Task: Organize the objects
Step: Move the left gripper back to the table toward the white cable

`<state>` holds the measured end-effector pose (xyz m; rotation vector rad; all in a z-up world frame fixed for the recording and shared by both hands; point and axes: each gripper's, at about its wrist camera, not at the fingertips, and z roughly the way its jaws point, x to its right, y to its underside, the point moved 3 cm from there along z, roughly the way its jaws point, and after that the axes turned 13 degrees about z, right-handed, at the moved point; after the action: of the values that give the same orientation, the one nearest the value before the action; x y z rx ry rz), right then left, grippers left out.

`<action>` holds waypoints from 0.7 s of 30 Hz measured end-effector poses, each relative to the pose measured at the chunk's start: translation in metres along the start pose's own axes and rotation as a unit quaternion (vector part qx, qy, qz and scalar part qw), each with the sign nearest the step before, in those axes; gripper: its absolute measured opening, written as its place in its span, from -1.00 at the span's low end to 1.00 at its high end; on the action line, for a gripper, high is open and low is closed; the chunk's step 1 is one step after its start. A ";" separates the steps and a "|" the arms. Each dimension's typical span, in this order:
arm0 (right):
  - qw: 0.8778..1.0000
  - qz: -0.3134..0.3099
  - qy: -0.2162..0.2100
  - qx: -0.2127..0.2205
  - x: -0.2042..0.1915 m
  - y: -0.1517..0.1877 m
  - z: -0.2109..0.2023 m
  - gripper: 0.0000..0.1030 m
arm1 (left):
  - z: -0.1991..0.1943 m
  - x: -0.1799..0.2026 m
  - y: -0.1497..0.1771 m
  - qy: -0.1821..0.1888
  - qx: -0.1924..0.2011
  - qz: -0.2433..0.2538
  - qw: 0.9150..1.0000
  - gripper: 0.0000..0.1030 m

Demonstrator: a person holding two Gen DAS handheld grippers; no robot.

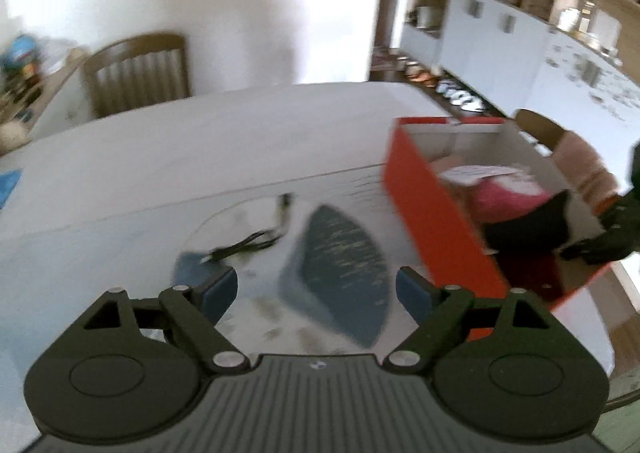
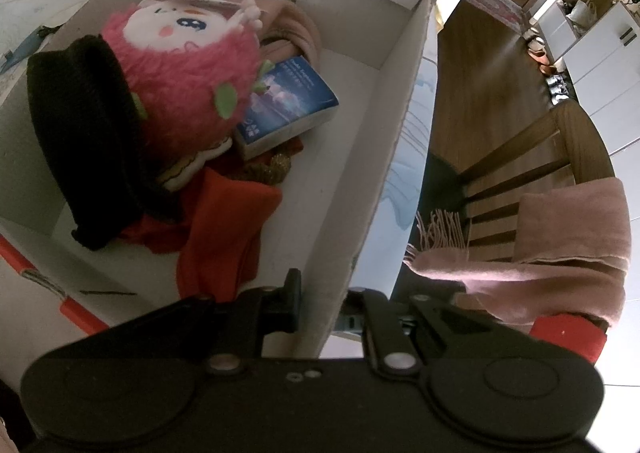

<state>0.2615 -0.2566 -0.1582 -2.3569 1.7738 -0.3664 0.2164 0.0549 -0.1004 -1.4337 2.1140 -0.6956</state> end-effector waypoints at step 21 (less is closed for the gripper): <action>1.000 0.004 0.001 -0.004 0.001 0.003 0.000 -0.78 | 0.071 -0.091 0.100 -0.067 -0.110 -0.094 0.987 1.00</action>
<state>0.2585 -0.2583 -0.1588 -2.3542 1.7893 -0.3605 0.2233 0.1627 -0.2086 -1.7643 2.0190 -0.4279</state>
